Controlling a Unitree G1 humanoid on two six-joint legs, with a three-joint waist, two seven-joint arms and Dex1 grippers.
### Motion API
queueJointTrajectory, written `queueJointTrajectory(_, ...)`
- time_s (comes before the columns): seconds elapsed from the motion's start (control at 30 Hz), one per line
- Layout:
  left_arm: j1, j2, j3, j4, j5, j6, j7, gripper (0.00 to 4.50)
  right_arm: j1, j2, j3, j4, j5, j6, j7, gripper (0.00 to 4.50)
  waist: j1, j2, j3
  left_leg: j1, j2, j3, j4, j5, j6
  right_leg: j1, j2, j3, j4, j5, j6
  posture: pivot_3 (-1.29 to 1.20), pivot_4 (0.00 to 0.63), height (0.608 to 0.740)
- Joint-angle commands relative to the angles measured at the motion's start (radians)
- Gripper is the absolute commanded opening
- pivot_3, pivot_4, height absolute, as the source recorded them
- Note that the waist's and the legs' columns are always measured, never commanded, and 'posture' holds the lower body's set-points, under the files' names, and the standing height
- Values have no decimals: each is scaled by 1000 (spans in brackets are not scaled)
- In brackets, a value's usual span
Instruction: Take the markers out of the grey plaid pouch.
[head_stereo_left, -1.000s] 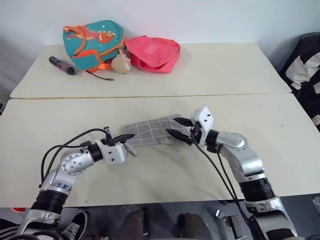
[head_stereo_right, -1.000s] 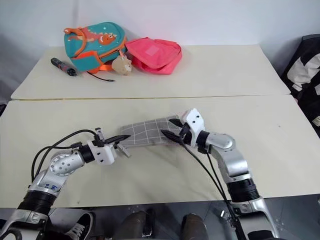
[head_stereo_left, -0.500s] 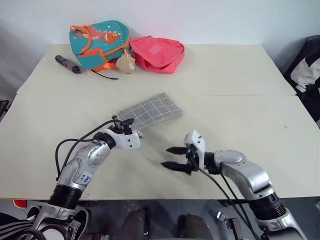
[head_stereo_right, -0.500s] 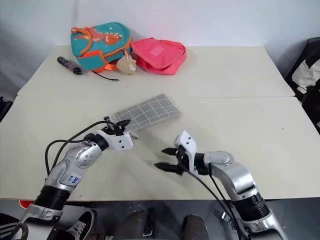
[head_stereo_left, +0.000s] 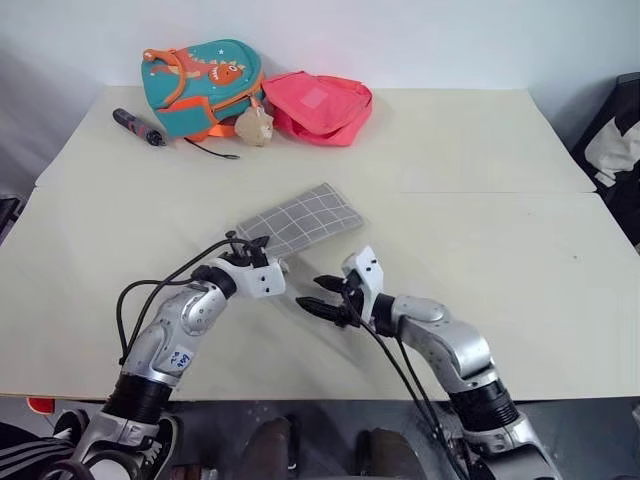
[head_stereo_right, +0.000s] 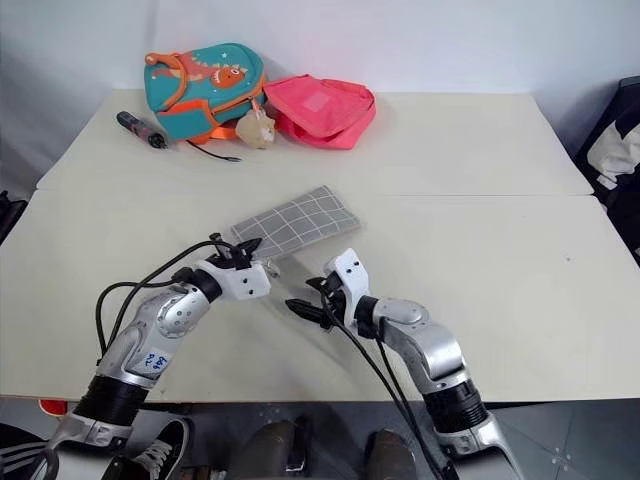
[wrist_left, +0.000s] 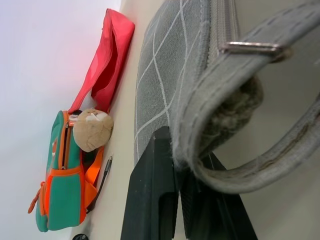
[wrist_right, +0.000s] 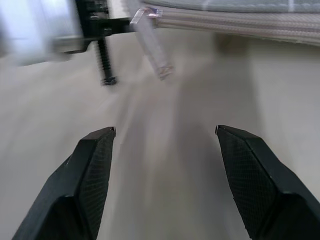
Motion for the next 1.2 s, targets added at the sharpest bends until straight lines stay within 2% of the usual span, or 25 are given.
queueJointTrajectory(0.03,18,-15,-23,-38,-24,5,-16,0,-26,37,3,13,0,-35,-2,3343,-1,0,0,0,0,0,0,0,0,0,0,0,0,0,0,0,150,740)
queueJointTrajectory(0.17,21,-22,-20,-38,-28,9,-16,0,-39,57,12,50,-13,-61,5,3343,-2,0,0,0,0,0,0,0,0,0,0,0,0,0,0,0,150,740)
queueJointTrajectory(0.2,21,-23,-20,-38,-28,10,-16,0,-44,72,0,60,-2,-58,-1,3174,-3,0,0,0,0,0,0,0,0,0,0,0,0,0,0,0,150,740)
queueJointTrajectory(0.27,24,-24,-16,-40,-34,10,-13,0,-50,84,-7,67,6,-57,1,2795,-5,0,0,0,0,0,0,0,0,0,0,0,0,0,0,0,150,740)
queueJointTrajectory(0.37,30,-24,-12,-45,-40,17,-12,0,-48,88,-16,62,11,-46,7,1646,-7,0,0,0,0,0,0,0,0,0,0,0,1,0,0,0,150,740)
queueJointTrajectory(0.4,31,-23,-12,-47,-40,19,-12,0,-49,85,-12,62,6,-45,9,1383,-8,0,0,0,0,0,0,0,0,0,0,0,1,0,0,0,150,740)
queueJointTrajectory(1.2,39,-37,-17,-74,-56,38,-22,0,-68,142,-31,97,6,-74,-23,1383,-20,0,0,0,0,0,-1,0,-1,-1,0,0,1,0,0,0,150,740)
